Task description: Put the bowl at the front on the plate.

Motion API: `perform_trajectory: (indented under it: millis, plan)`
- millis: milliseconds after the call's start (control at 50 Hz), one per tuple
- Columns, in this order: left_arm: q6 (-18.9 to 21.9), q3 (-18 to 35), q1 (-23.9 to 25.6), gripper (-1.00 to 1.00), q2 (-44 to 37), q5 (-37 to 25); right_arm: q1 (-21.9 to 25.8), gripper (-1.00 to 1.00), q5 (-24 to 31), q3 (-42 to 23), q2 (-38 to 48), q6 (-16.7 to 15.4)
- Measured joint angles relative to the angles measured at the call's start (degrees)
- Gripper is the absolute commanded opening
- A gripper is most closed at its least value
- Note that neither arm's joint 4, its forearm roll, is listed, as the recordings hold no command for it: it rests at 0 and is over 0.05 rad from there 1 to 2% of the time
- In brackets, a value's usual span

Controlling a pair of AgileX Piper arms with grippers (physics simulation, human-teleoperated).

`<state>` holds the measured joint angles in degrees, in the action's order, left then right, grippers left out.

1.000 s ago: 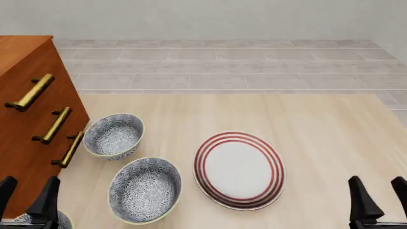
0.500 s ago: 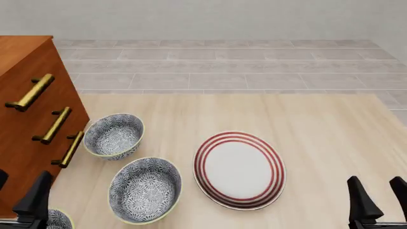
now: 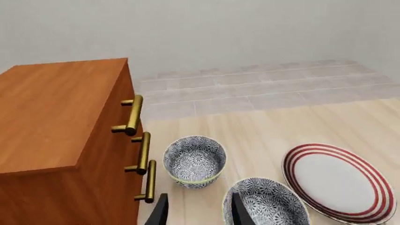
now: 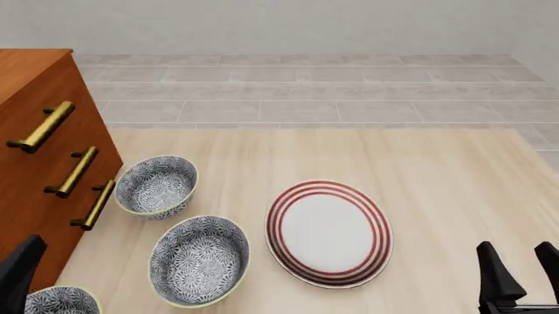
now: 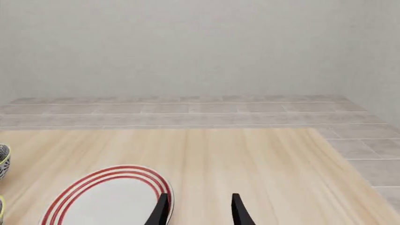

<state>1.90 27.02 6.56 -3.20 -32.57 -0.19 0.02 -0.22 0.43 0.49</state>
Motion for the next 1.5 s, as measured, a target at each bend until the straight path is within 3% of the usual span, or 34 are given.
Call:
perform_trajectory:
  millis: [380, 880, 1500]
  plan:
    - [4.45, 7.69, 3.09, 1.0, -9.7, -5.86, 0.01, 1.0, 0.35, -0.2, -0.15, -0.01]
    - [5.58, 13.83, 3.38, 1.0, -22.41, -12.56, 0.01, 1.0, 0.64, -0.4, -0.24, 0.0]
    - [5.18, 20.25, 1.87, 1.0, -25.18, -27.01, 0.01, 1.0, 0.7, -0.43, -0.26, -0.01]
